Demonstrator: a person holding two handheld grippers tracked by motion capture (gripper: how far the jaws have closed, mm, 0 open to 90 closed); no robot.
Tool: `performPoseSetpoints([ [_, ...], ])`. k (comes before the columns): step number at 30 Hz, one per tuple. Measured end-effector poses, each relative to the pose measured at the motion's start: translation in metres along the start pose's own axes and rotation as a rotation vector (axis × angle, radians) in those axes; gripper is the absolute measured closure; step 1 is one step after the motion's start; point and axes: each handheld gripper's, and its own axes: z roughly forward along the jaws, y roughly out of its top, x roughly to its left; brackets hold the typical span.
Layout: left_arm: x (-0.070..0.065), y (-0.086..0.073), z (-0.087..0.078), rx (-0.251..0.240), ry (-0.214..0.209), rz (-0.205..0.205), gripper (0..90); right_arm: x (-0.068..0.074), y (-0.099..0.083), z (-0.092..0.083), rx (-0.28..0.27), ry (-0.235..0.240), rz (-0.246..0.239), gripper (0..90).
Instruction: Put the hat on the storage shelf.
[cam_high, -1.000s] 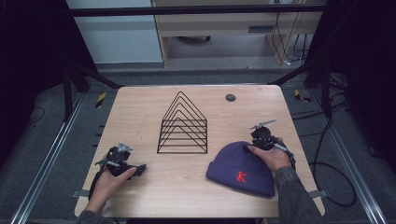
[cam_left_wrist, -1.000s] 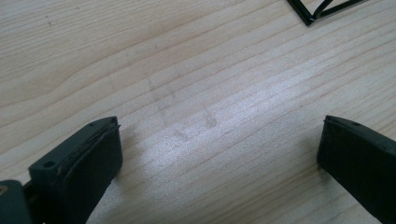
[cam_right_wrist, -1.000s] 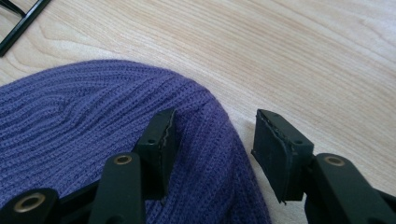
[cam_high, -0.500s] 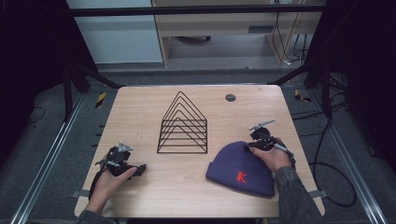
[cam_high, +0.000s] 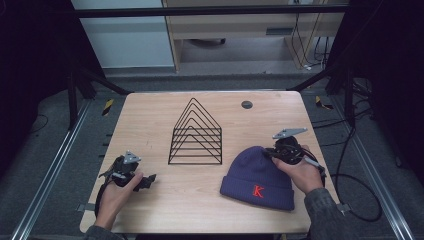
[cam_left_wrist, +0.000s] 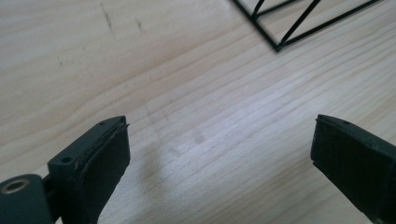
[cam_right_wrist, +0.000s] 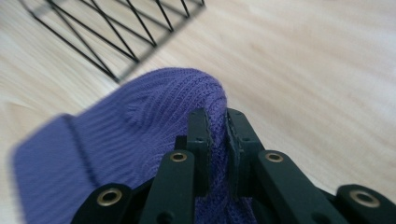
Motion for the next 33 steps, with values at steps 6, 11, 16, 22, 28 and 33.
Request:
performPoseSetpoints([
  [6, -0.008, 0.018, -0.017, -0.114, -0.023, 0.033, 4.3, 0.021, 0.011, -0.042, -0.127, 0.018, -0.077, 81.8],
  [11, -0.012, 0.04, -0.037, -0.205, -0.078, 0.021, 5.9, 0.033, 0.021, -0.061, -0.183, 0.043, -0.111, 81.9],
  [16, -0.016, 0.066, -0.06, -0.268, -0.121, 0.032, 6.1, 0.038, 0.04, -0.076, -0.216, 0.048, -0.156, 82.0],
  [22, -0.02, 0.097, -0.081, -0.309, -0.153, 0.065, 6.3, 0.037, 0.071, -0.091, -0.255, 0.037, -0.177, 82.0],
  [28, -0.022, 0.127, -0.093, -0.335, -0.203, 0.072, 5.9, 0.035, 0.117, -0.11, -0.313, 0.029, -0.194, 81.9],
  [33, -0.025, 0.15, -0.094, -0.335, -0.224, 0.087, 5.8, 0.034, 0.147, -0.122, -0.361, 0.021, -0.189, 81.9],
])
